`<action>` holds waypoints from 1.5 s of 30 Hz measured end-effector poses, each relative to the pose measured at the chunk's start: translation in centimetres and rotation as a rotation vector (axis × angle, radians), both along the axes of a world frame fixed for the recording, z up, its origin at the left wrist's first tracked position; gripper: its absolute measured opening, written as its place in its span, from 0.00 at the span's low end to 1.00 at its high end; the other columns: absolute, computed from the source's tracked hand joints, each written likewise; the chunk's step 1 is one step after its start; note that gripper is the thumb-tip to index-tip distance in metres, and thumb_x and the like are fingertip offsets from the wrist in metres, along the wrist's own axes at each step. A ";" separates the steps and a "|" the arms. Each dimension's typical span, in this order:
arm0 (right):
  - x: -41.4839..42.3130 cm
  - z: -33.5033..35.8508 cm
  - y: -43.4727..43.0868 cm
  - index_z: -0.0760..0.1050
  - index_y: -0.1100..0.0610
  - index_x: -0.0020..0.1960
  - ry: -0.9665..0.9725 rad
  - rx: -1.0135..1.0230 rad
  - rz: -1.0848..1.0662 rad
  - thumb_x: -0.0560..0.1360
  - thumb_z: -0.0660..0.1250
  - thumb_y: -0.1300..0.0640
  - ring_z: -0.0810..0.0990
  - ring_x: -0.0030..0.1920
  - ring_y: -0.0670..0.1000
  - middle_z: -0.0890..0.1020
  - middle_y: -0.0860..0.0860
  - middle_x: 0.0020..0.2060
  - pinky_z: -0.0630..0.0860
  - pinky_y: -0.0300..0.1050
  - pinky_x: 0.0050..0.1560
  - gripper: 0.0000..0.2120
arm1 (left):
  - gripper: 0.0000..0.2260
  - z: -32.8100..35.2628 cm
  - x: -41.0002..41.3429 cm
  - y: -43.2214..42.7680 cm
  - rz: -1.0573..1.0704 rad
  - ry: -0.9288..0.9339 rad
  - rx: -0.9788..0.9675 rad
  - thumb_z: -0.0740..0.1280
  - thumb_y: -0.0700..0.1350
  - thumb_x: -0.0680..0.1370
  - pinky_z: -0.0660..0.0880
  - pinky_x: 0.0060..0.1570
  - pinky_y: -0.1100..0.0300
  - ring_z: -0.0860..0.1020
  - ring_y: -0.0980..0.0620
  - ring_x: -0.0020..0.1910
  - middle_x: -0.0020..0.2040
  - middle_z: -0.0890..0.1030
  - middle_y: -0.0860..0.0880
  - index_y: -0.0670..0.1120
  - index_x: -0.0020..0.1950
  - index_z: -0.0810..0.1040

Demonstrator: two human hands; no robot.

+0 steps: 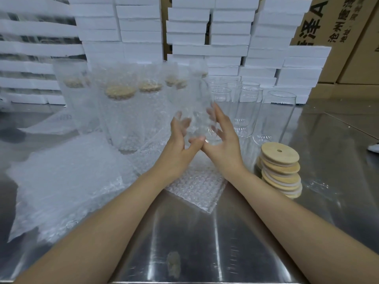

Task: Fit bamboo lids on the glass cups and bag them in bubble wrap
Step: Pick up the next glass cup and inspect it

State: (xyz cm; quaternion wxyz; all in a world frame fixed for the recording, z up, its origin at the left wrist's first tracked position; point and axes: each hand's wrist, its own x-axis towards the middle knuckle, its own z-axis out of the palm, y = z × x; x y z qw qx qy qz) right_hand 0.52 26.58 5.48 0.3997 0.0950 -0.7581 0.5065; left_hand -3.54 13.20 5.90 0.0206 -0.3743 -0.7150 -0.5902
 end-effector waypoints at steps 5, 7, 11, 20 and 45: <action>0.6 0.8 -0.3 0.64 0.39 0.69 -0.052 -0.072 0.057 0.70 0.70 0.47 0.76 0.56 0.44 0.76 0.47 0.59 0.77 0.46 0.56 0.30 | 0.41 0.3 0.0 0.6 -0.084 -0.192 0.130 0.66 0.65 0.67 0.74 0.56 0.67 0.75 0.64 0.62 0.65 0.72 0.56 0.54 0.74 0.52; 0.7 1.1 -0.2 0.69 0.41 0.65 -0.144 -0.252 0.175 0.72 0.67 0.45 0.79 0.52 0.45 0.80 0.49 0.56 0.80 0.46 0.52 0.22 | 0.39 0.4 -0.1 0.8 -0.124 -0.229 0.140 0.66 0.64 0.70 0.72 0.63 0.57 0.74 0.61 0.64 0.67 0.73 0.56 0.56 0.75 0.51; 0.8 1.4 -0.4 0.77 0.53 0.62 -0.401 -0.567 0.412 0.73 0.58 0.36 0.82 0.40 0.49 0.82 0.51 0.46 0.79 0.50 0.39 0.28 | 0.37 1.0 -0.3 0.8 -0.135 -0.367 0.241 0.63 0.62 0.74 0.69 0.65 0.56 0.76 0.66 0.59 0.69 0.71 0.56 0.57 0.78 0.50; 1.5 1.4 -0.6 0.73 0.66 0.61 -0.712 -0.931 0.904 0.71 0.59 0.31 0.85 0.43 0.60 0.83 0.63 0.49 0.83 0.45 0.41 0.39 | 0.35 1.7 -0.7 0.0 -0.241 -0.730 0.192 0.54 0.70 0.73 0.78 0.55 0.58 0.81 0.49 0.58 0.62 0.80 0.44 0.47 0.68 0.73; 1.1 1.5 -1.8 0.46 0.35 0.76 -0.366 -0.531 0.332 0.74 0.61 0.40 0.75 0.65 0.52 0.74 0.48 0.62 0.70 0.55 0.68 0.36 | 0.12 0.8 -0.8 0.4 0.024 -0.334 0.173 0.64 0.52 0.80 0.73 0.54 0.61 0.79 0.64 0.52 0.51 0.82 0.61 0.51 0.62 0.74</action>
